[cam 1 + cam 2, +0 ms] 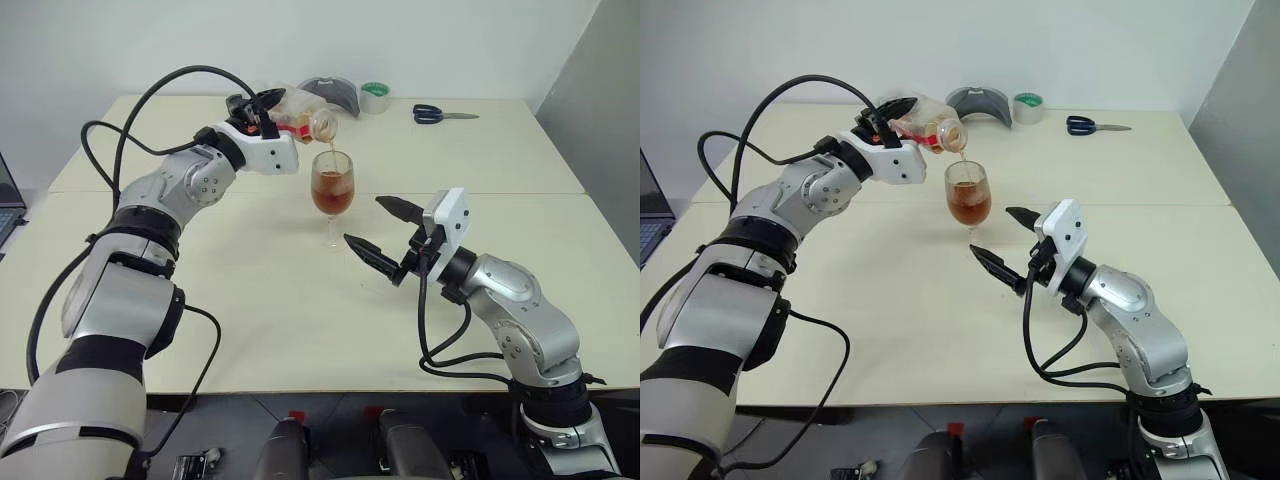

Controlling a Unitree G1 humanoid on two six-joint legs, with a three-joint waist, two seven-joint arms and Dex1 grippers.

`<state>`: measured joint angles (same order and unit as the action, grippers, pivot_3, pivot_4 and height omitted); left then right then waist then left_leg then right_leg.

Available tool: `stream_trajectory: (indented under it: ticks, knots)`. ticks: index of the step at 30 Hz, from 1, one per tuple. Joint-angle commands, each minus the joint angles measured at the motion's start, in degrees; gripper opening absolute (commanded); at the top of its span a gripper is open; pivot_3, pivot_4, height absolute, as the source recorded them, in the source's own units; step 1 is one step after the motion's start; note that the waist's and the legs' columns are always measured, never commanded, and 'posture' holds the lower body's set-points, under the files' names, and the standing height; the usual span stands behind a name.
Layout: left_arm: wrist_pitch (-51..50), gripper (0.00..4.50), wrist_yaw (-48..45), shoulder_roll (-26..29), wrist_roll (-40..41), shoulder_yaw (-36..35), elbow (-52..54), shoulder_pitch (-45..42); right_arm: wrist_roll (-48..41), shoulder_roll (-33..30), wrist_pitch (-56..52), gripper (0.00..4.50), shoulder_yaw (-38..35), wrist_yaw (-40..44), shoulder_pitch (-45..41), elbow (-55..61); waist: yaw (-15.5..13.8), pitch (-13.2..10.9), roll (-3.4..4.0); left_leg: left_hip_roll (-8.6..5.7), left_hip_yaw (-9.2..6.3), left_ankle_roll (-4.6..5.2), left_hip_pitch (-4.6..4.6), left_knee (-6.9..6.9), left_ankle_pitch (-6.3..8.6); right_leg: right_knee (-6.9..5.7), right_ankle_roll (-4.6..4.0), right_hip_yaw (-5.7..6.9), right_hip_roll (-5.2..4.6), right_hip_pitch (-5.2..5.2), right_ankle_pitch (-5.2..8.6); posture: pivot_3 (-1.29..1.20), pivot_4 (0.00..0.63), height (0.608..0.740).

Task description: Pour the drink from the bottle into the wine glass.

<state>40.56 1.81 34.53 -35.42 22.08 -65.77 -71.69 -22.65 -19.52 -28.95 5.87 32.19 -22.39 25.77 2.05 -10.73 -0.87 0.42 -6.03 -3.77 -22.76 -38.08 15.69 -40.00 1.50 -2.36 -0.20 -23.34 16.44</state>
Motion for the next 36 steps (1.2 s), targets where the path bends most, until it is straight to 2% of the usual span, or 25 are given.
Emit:
stream_trajectory:
  ticks: [1,6,12,15,19,24,29,36]
  knots:
    - [-1.74,1.67,-3.71,-1.08,6.52,-4.59,4.3,1.37,0.39,0.69,2.57,4.5,-0.1,-0.49,-0.85,1.99,0.0,0.0,0.0,0.0,0.01,0.0,0.0,0.0,0.0,0.0,0.0,-0.02,0.0,0.0,0.0,0.0,0.15,0.74]
    - [-7.45,1.67,-10.14,-3.42,15.44,-10.66,10.66,6.38,1.19,0.8,3.53,4.5,0.0,-0.12,-1.19,1.89,0.18,0.0,0.0,0.01,0.0,-0.13,0.0,-0.02,-0.07,-0.02,0.0,-0.01,-0.01,0.0,0.0,0.0,0.15,0.74]
    - [-26.15,1.67,-20.32,-7.58,34.42,-22.83,25.23,15.15,-0.86,-1.6,-0.65,4.5,0.81,2.29,-2.92,3.43,0.8,0.01,0.0,0.03,-0.02,-0.15,0.01,-0.04,-0.09,-0.07,-0.01,-0.02,-0.01,0.0,0.0,0.0,0.15,0.74]
    - [-35.72,1.67,-22.38,-8.52,40.47,-26.78,34.95,22.51,-1.41,-4.04,-3.89,4.5,1.91,4.03,-4.33,4.45,1.34,0.02,0.0,0.05,-0.02,-0.16,0.02,-0.05,-0.1,-0.09,-0.01,-0.03,-0.02,0.0,-0.01,0.0,0.15,0.74]
    - [-46.03,1.67,-20.6,-9.15,45.01,-31.21,44.42,30.9,-2.64,-5.84,-9.06,4.5,3.58,4.37,-6.29,5.52,1.59,0.02,-0.01,0.1,-0.02,-0.16,0.08,-0.05,-0.1,-0.13,-0.01,-0.06,-0.02,0.0,-0.01,0.0,0.15,0.74]
    - [-52.56,1.67,-18.75,-9.07,48.02,-35.18,49.45,37.27,-1.85,-5.77,-12.56,4.5,5.63,3.62,-8.36,4.57,1.2,0.05,-0.05,0.09,-0.07,-0.13,0.04,-0.09,-0.08,-0.14,-0.02,-0.01,-0.01,0.01,-0.01,0.0,0.15,0.74]
    - [-55.6,1.67,-18.61,-9.58,50.94,-38.3,50.2,39.78,-0.87,-5.17,-13.65,4.5,7.3,3.42,-9.61,3.91,1.04,0.07,-0.09,0.06,-0.06,-0.14,0.05,-0.09,-0.08,-0.12,-0.02,-0.01,-0.07,0.02,-0.01,0.0,0.15,0.74]
    - [-54.74,1.67,-21.25,-8.93,50.87,-37.72,47.32,40.3,0.22,-3.48,-13.26,4.5,8.43,2.87,-10.44,3.12,1.01,0.07,-0.1,0.05,-0.05,-0.13,0.05,-0.08,-0.08,-0.1,-0.02,-0.01,-0.07,0.02,-0.01,0.0,0.15,0.74]
